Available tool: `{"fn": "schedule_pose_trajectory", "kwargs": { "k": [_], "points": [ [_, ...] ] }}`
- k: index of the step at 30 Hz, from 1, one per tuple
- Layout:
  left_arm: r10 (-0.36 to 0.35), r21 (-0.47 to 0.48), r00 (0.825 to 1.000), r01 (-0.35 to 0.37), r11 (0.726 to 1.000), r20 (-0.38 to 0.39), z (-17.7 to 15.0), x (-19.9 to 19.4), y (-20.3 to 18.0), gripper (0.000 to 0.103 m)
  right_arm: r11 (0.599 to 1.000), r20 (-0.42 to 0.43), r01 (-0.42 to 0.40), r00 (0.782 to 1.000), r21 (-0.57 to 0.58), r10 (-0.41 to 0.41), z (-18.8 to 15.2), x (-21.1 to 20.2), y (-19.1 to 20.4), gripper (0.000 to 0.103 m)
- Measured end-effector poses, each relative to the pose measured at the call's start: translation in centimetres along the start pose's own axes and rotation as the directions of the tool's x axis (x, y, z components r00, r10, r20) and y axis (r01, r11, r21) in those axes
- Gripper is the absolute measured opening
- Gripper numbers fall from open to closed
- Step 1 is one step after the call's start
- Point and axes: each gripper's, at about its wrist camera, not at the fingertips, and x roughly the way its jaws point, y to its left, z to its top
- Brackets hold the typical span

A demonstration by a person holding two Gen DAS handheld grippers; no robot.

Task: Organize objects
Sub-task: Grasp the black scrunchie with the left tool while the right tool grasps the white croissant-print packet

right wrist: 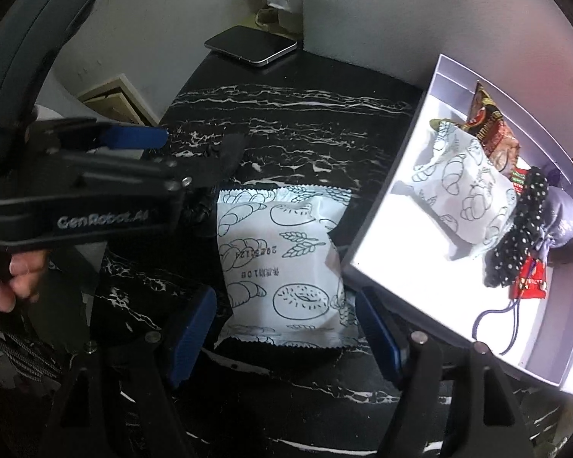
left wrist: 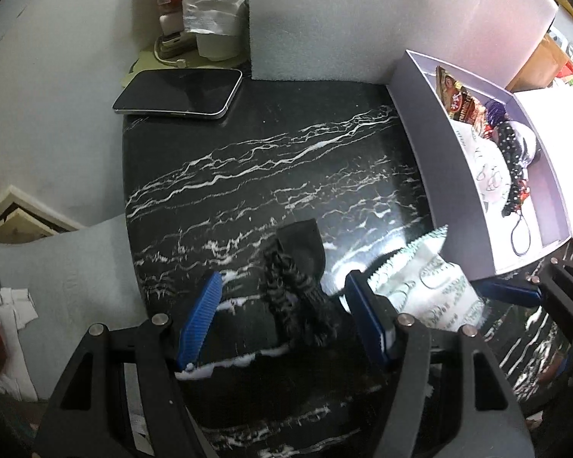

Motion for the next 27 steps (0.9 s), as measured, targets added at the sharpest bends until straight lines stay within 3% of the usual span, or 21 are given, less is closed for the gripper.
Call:
{"fn": "schedule_pose_trajectory", "kwargs": {
  "k": [5, 10, 15, 27],
  "points": [
    [-0.001, -0.001, 1.000, 0.001, 1.000, -0.004, 0.3, 1.3, -0.1, 0.064, 1.000, -0.001, 0.013, 1.000, 0.007, -0.013, -0.3, 0.4, -0.1, 0.076],
    [-0.044, -0.028, 0.998, 0.043, 0.999, -0.041, 0.0, 2.4, -0.1, 0.028, 0.999, 0.018, -0.020, 1.000, 0.051, 0.019, -0.6, 0.3, -0.9, 0.067],
    [-0.070, -0.030, 0.997, 0.069, 0.997, -0.031, -1.0, 2.3, -0.6, 0.023, 0.999, 0.023, -0.017, 1.000, 0.049, 0.016, -1.1, 0.1, -0.8, 0.058],
    [-0.085, -0.053, 0.995, 0.082, 0.995, -0.054, -5.6, 0.6, -2.2, 0.022, 0.999, 0.006, -0.017, 1.000, 0.034, 0.017, -4.9, -1.0, 0.2, 0.056]
  ]
}}
